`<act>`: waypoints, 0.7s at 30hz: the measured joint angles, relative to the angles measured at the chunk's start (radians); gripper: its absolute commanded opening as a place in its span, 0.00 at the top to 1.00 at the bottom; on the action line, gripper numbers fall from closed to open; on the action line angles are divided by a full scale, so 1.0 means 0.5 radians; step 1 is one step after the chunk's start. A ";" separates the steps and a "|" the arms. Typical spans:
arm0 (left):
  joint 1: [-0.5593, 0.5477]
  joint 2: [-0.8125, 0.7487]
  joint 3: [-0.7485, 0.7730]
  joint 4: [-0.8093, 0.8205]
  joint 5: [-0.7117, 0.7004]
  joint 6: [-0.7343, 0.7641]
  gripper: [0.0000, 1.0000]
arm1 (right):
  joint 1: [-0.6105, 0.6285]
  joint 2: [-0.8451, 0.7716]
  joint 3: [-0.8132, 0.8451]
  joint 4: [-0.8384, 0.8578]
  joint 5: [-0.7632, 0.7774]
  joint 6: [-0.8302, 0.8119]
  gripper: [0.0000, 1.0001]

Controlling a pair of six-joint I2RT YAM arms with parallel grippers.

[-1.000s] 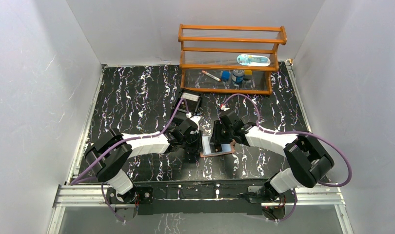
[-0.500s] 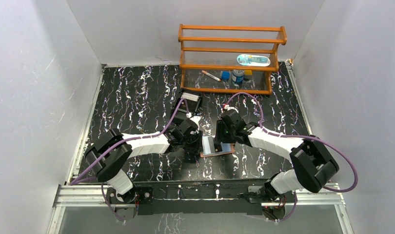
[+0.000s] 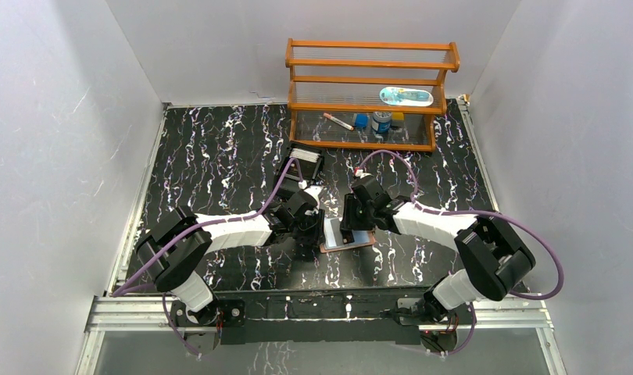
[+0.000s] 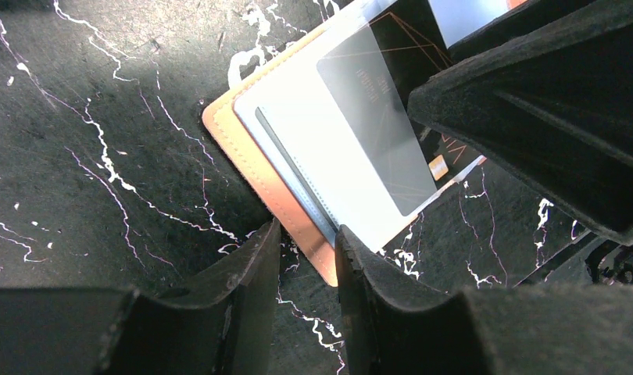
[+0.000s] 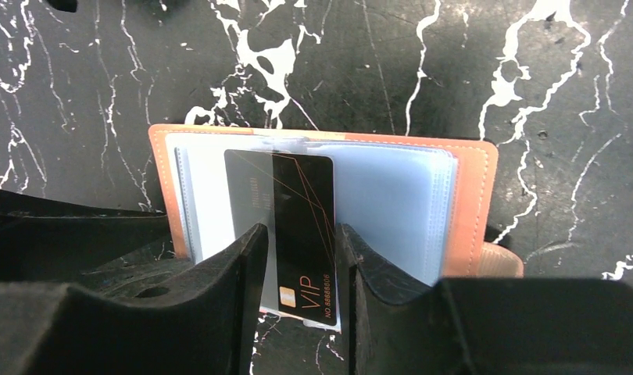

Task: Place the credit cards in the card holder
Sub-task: Insert the credit card into the card holder.

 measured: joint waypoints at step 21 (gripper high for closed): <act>-0.002 -0.018 0.000 -0.024 -0.043 -0.008 0.73 | 0.067 0.066 -0.056 0.226 -0.166 0.175 0.58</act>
